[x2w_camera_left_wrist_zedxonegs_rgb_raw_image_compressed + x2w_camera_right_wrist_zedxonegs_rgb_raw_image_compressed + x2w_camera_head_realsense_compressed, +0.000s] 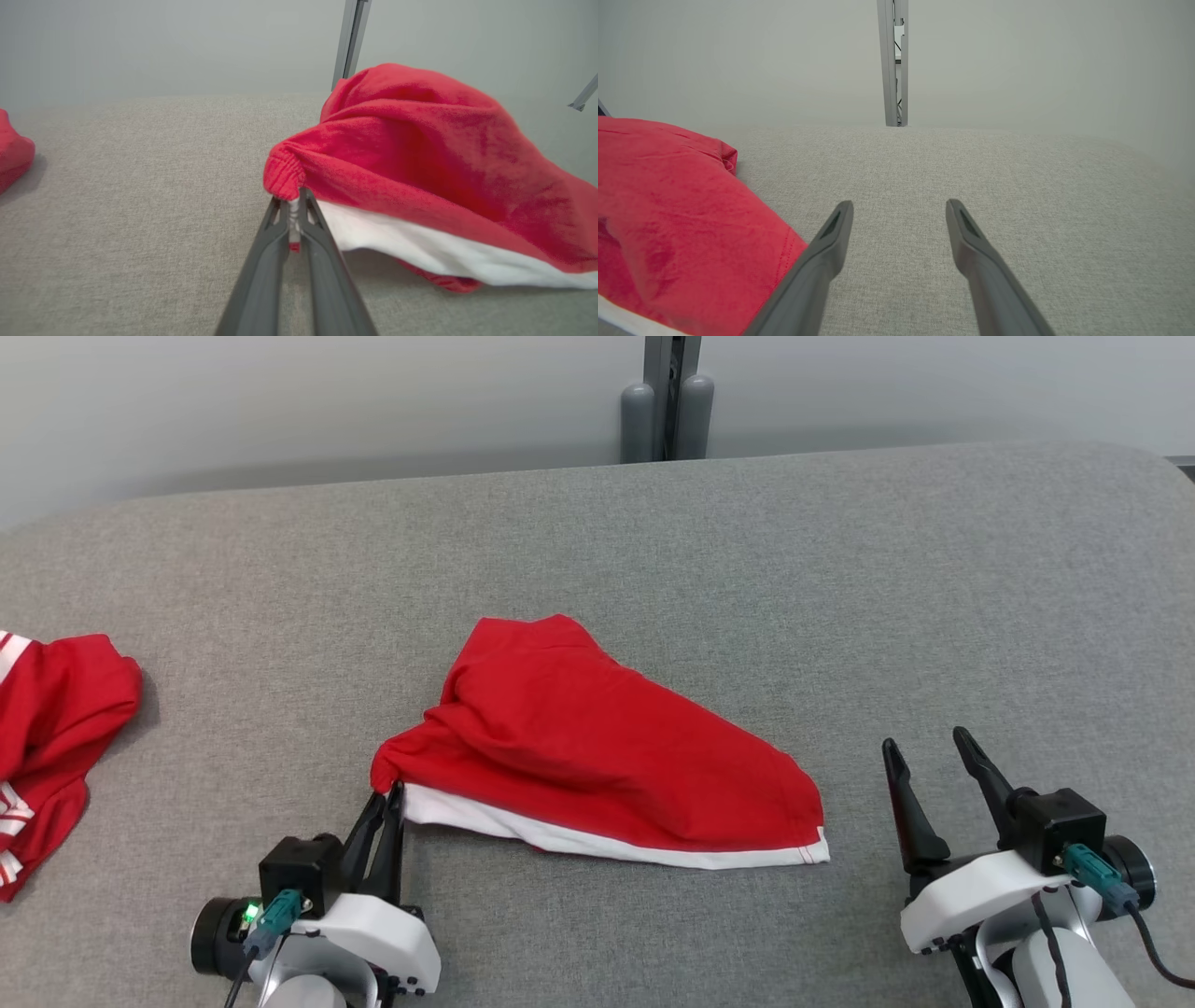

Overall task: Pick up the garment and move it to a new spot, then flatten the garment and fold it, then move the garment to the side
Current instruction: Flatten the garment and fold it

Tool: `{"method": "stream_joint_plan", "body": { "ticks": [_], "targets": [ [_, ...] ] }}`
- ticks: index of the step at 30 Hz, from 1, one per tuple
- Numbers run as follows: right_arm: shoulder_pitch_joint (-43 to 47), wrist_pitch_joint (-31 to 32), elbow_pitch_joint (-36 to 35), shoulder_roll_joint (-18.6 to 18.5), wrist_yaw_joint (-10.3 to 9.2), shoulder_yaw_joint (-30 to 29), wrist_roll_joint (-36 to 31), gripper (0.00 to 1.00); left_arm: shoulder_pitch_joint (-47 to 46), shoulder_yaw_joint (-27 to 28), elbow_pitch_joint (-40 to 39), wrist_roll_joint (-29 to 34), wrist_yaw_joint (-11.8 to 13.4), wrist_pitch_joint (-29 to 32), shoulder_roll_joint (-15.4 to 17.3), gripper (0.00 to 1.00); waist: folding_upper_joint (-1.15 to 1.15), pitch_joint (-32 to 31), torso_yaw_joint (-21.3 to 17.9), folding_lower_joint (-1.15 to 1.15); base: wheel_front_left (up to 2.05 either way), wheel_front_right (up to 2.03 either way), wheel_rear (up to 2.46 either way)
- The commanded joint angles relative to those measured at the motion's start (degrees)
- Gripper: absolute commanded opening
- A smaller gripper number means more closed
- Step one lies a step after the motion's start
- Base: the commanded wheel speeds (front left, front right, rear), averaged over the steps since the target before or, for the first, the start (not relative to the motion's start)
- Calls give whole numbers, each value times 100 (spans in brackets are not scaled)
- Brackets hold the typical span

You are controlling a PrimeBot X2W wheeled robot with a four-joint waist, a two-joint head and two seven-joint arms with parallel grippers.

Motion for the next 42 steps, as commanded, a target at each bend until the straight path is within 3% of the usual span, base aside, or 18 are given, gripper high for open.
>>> {"method": "stream_joint_plan", "body": {
  "ticks": [1,2,3,4,5,6,13,20,42],
  "targets": [
    [60,-29,-8,-7,-2,13,37,100,22,46,83,79,43,-9,23,0,0,-15,-19,0,0,0,0],
    [79,-29,-23,-3,-2,37,55,100,40,87,193,100,60,-10,23,0,0,-27,-32,0,0,0,0],
    [88,-29,-56,0,-2,61,84,100,32,136,247,131,78,-10,25,14,0,-37,-45,0,0,0,0],
    [96,-29,-81,3,-2,81,102,100,35,173,296,167,102,-10,25,49,0,-55,-59,0,0,0,0],
    [113,-28,-138,4,-2,87,139,100,62,217,353,200,113,-10,24,96,0,-79,-68,0,0,0,0],
    [144,-29,-194,5,-2,94,138,100,89,263,384,252,138,-10,25,100,0,-107,-74,0,0,0,0],
    [439,-29,-578,29,-2,63,120,100,356,559,281,468,280,-10,25,100,0,-410,-54,0,0,0,0],
    [888,-29,-807,44,-2,25,58,100,860,796,-322,585,381,-10,24,100,0,-821,142,0,0,0,0],
    [1305,-29,-597,42,-2,86,371,100,1384,875,-709,581,353,-10,24,100,0,-1111,360,0,0,0,0]
  ]
}}
